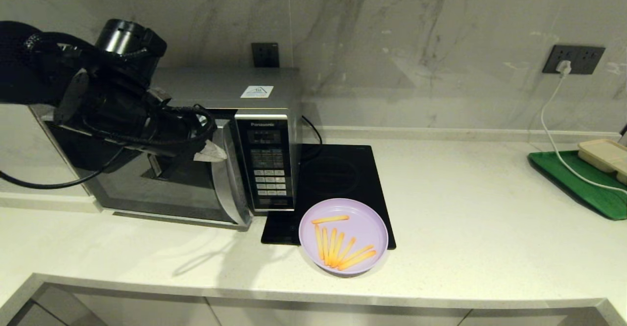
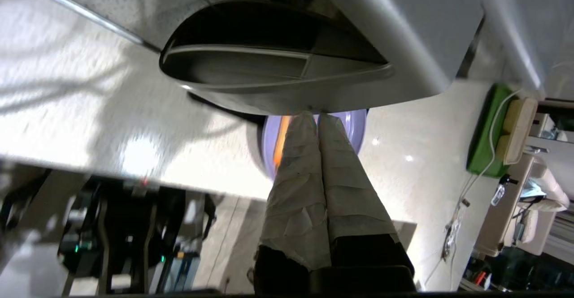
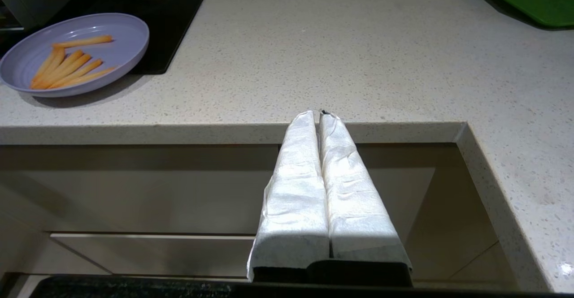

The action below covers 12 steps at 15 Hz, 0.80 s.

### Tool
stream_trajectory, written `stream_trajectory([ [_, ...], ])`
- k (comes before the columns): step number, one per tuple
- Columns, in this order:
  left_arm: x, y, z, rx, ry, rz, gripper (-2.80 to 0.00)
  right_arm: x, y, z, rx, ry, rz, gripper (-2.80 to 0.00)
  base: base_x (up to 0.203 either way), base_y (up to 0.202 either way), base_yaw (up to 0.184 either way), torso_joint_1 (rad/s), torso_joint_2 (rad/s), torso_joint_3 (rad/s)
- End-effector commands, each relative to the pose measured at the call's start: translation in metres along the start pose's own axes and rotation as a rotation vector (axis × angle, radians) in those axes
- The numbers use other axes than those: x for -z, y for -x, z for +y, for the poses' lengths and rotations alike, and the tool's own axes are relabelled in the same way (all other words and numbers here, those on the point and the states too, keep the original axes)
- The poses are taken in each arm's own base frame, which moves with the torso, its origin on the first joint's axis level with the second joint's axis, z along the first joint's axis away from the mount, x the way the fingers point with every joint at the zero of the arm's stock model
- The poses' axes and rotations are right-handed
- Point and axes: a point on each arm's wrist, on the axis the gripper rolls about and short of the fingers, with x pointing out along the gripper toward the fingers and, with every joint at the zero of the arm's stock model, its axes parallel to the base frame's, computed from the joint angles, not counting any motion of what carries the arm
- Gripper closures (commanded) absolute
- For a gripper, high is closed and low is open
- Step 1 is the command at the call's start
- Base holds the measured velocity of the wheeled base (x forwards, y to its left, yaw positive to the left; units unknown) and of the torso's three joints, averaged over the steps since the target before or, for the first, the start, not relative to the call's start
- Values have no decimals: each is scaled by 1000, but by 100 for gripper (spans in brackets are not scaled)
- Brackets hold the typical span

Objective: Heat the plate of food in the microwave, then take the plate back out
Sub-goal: Close the microwave oven

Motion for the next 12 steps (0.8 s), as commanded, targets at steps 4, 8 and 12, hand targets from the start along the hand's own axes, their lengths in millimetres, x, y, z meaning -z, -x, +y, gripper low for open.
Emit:
stream_trajectory([
  [4,-9,-37,-2,12,-54,-18,0,0,0,0,0,-1,1,0,0,0,0,0,0,0],
  [8,-13,-48,-2,-2,-72,-59,0,0,0,0,0,-1,0,0,0,0,0,0,0,0],
  [12,-21,-56,2,-41,-110,-130,0,0,0,0,0,-1,1,0,0,0,0,0,0,0],
])
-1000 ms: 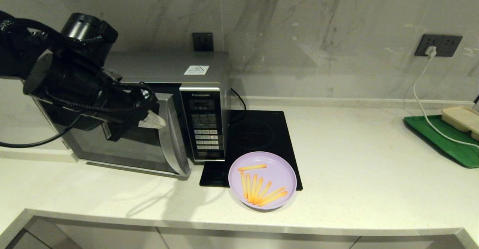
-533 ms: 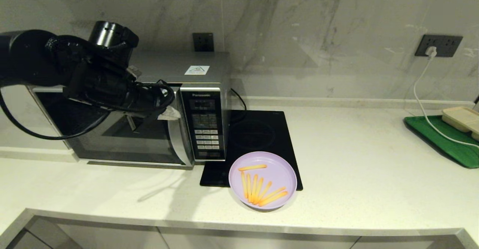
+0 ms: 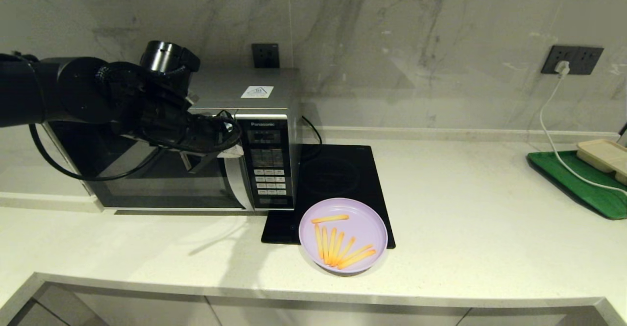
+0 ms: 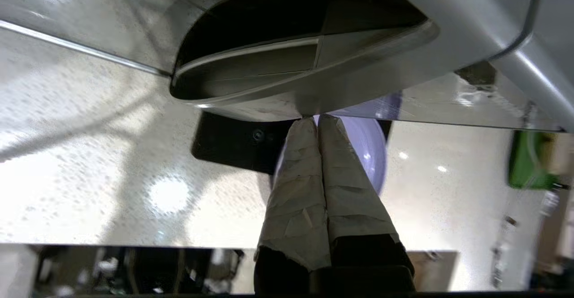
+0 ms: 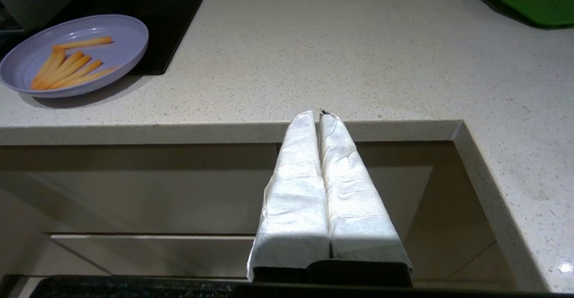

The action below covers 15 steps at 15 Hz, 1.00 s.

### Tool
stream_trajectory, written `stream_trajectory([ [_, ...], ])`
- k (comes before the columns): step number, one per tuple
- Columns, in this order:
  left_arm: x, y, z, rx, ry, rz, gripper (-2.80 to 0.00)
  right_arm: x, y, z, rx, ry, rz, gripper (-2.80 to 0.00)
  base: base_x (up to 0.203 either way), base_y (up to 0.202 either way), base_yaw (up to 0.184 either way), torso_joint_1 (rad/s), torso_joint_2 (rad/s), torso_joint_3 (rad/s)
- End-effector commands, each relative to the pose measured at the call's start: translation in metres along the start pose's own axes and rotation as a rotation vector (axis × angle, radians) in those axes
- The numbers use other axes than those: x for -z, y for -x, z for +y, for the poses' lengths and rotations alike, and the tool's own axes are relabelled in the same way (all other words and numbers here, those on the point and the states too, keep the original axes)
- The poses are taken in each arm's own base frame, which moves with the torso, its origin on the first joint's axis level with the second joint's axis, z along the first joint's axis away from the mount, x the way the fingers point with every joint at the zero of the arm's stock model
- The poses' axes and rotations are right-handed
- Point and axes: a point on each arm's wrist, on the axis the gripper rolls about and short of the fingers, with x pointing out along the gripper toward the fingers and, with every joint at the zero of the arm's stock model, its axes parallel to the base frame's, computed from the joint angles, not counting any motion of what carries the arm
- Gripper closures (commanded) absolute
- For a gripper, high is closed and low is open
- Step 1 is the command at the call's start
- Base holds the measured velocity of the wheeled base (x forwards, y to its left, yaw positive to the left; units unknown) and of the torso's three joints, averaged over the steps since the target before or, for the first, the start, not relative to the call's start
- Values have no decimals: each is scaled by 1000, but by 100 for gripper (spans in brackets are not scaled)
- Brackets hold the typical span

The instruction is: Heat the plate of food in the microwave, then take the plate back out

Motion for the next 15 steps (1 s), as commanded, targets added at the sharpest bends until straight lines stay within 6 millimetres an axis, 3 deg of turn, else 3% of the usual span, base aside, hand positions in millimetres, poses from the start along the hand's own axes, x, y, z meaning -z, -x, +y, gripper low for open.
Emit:
stream_trajectory([
  [1,-3,-8,5,-47,-14,-39,0,0,0,0,0,0,2,0,0,0,0,0,0,0],
  [2,-4,-4,4,-45,-21,-46,0,0,0,0,-1,0,1,0,0,0,0,0,0,0],
  [4,-1,23,-3,-8,-33,-58,0,0,0,0,0,0,2,0,0,0,0,0,0,0],
  [9,34,124,-13,36,-94,-16,0,0,0,0,0,0,2,0,0,0,0,0,0,0],
  [12,55,189,7,83,-156,-77,0,0,0,0,0,0,2,0,0,0,0,0,0,0],
  [15,85,241,42,60,-275,-174,0,0,0,0,0,0,2,0,0,0,0,0,0,0],
])
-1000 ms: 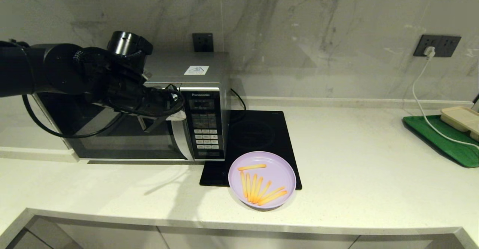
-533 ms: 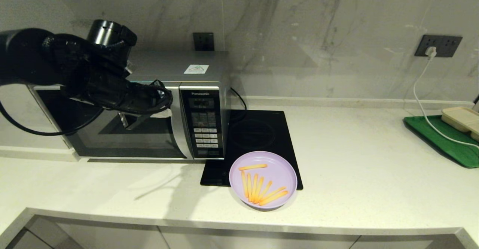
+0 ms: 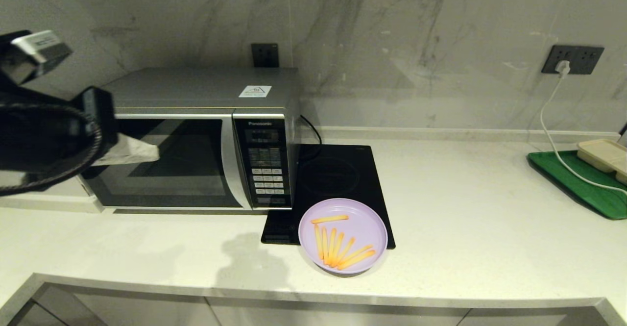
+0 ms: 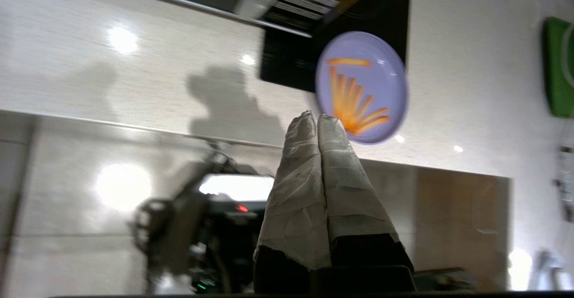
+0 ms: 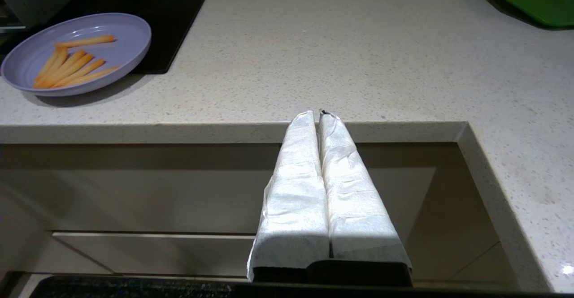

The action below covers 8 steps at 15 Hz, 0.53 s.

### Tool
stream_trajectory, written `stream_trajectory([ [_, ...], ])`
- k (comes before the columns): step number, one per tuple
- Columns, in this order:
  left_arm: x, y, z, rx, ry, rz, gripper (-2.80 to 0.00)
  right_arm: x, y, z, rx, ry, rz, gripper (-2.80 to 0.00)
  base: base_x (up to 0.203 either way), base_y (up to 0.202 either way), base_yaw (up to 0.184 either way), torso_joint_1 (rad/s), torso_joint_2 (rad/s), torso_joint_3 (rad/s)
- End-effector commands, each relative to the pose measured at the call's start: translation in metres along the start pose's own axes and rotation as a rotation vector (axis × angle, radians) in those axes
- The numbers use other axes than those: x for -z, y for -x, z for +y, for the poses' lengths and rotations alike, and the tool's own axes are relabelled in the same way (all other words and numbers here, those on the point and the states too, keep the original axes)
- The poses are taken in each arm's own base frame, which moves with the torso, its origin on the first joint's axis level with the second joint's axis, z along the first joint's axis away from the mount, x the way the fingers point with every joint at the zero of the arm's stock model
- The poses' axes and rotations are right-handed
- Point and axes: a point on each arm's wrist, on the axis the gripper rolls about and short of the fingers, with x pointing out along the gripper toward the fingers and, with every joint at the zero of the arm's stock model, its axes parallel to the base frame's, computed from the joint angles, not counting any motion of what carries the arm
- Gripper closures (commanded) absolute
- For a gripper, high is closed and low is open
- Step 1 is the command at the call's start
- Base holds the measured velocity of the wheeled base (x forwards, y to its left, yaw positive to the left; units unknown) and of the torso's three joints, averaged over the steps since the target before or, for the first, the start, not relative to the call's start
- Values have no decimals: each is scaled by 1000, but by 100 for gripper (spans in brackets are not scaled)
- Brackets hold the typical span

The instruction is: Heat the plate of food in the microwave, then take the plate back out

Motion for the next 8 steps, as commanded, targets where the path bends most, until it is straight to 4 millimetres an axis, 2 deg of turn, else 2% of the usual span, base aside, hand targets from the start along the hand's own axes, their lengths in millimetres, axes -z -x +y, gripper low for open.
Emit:
stream_trajectory([
  [1,34,65,28,-18,-86,-147,0,0,0,0,0,0,1,0,0,0,0,0,0,0],
  [3,53,89,51,-164,-120,-266,0,0,0,0,0,0,2,0,0,0,0,0,0,0],
  [5,63,96,67,-333,-37,-336,0,0,0,0,0,0,-1,0,0,0,0,0,0,0],
  [6,75,104,73,-378,-5,-373,0,0,0,0,0,0,1,0,0,0,0,0,0,0],
  [8,113,126,84,-403,0,-413,0,0,0,0,0,0,2,0,0,0,0,0,0,0],
])
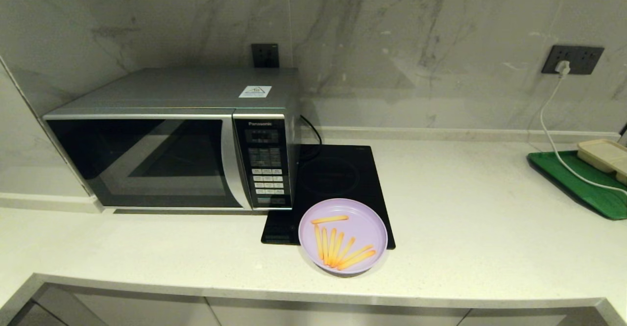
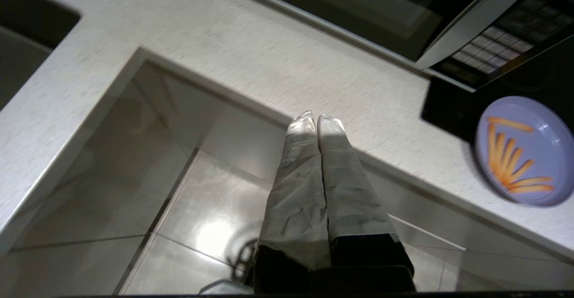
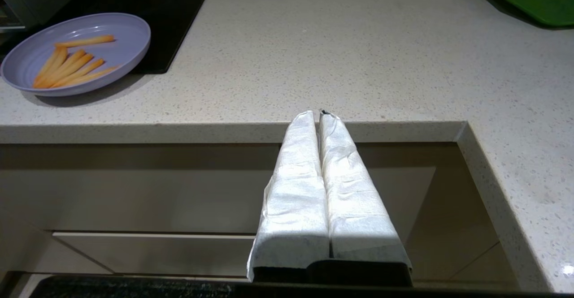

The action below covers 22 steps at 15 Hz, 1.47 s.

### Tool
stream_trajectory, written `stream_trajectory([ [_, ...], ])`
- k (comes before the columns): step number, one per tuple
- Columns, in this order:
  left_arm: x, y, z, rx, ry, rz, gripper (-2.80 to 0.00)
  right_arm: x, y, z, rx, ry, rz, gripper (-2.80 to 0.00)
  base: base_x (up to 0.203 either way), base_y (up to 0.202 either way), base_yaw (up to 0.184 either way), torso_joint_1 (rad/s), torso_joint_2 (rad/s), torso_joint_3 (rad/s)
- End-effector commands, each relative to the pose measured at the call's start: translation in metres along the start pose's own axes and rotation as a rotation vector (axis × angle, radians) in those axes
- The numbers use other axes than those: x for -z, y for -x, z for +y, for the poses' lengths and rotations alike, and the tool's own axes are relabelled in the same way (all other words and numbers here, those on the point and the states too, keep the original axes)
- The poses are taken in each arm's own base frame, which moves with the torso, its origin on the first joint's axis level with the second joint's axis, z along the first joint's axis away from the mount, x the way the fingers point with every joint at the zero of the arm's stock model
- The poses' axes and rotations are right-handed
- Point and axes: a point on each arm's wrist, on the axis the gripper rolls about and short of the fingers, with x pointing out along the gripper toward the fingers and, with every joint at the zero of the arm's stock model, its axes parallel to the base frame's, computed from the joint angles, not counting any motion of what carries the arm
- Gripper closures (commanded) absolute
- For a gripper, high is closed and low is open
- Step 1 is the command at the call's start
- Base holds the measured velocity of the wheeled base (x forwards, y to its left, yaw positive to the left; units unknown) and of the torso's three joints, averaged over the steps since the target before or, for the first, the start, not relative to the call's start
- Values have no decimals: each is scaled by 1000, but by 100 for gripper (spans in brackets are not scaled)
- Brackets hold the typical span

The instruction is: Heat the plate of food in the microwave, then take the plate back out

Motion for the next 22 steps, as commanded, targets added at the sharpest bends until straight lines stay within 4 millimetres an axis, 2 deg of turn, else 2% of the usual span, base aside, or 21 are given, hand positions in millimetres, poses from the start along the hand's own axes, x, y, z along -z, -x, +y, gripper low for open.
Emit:
stream_trajectory([
  [1,44,44,30,-22,20,-81,0,0,0,0,0,0,1,0,0,0,0,0,0,0],
  [4,102,70,56,-38,-108,-135,0,0,0,0,0,0,-1,0,0,0,0,0,0,0],
  [6,136,78,70,67,-328,-185,0,0,0,0,0,0,1,0,0,0,0,0,0,0],
  [7,150,74,71,186,-450,-181,0,0,0,0,0,0,1,0,0,0,0,0,0,0],
  [8,163,64,72,253,-500,-173,0,0,0,0,0,0,0,0,0,0,0,0,0,0],
  [10,189,27,71,321,-537,-189,0,0,0,0,0,0,2,0,0,0,0,0,0,0],
  [13,212,-34,65,312,-508,-327,0,0,0,0,0,0,1,0,0,0,0,0,0,0],
  [14,215,-46,63,313,-483,-421,0,0,0,0,0,0,2,0,0,0,0,0,0,0],
  [16,218,-54,63,316,-423,-503,0,0,0,0,0,0,2,0,0,0,0,0,0,0],
  [18,222,-54,65,308,-351,-413,0,0,0,0,0,0,2,0,0,0,0,0,0,0],
  [22,222,-53,65,309,-348,-410,0,0,0,0,1,0,3,0,0,0,0,0,0,0],
])
